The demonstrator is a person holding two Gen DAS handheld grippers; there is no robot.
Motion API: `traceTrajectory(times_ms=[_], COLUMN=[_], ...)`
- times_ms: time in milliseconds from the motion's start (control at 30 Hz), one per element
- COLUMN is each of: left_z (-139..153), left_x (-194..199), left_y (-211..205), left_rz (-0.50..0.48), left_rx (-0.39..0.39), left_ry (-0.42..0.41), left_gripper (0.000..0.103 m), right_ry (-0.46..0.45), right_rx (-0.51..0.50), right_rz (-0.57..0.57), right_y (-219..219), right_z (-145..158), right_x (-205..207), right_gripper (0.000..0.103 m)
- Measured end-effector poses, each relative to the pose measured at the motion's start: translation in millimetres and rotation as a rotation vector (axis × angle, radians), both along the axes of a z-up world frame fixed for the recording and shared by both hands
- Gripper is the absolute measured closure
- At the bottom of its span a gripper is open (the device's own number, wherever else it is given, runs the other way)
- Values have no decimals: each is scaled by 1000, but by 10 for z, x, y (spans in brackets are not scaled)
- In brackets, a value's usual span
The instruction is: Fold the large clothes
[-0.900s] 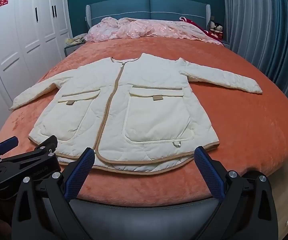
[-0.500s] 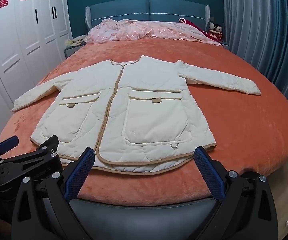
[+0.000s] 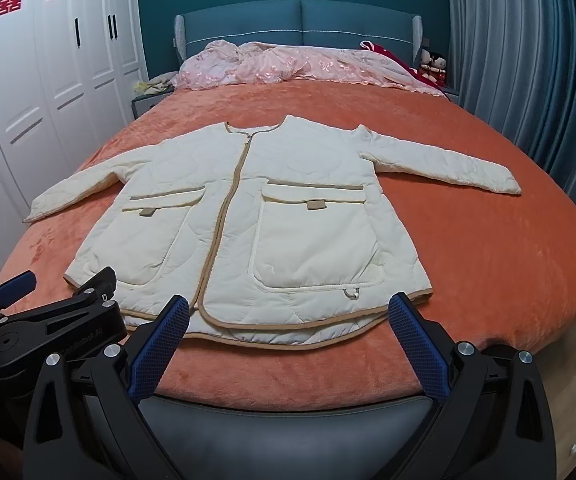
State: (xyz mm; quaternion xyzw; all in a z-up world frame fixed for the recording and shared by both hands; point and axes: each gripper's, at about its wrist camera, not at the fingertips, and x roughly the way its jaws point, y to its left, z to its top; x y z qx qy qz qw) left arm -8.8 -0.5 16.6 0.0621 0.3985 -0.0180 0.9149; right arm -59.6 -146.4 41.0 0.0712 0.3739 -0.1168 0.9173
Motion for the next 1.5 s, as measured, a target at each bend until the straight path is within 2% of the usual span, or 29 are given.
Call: traceTrajectory(times_ms=[467, 600, 1000, 1500], left_z=[4, -3, 35, 44], left_x=[-53, -35, -69, -68], left_y=[16, 35, -46, -20], left_rz=[-6, -17, -15, 10], left_rx=[-5, -22, 13, 12], left_ry=[-7, 17, -40, -53], left_gripper=[7, 7, 7, 7], right_ry=[-2, -3, -5, -10], right_rx=[-2, 0, -13, -18], right_rz=[3, 1, 8, 15], right_y=[22, 35, 75, 89], right_z=[13, 18, 32, 44], right_x=[-17, -24, -29, -20], right_gripper=[5, 5, 5, 5])
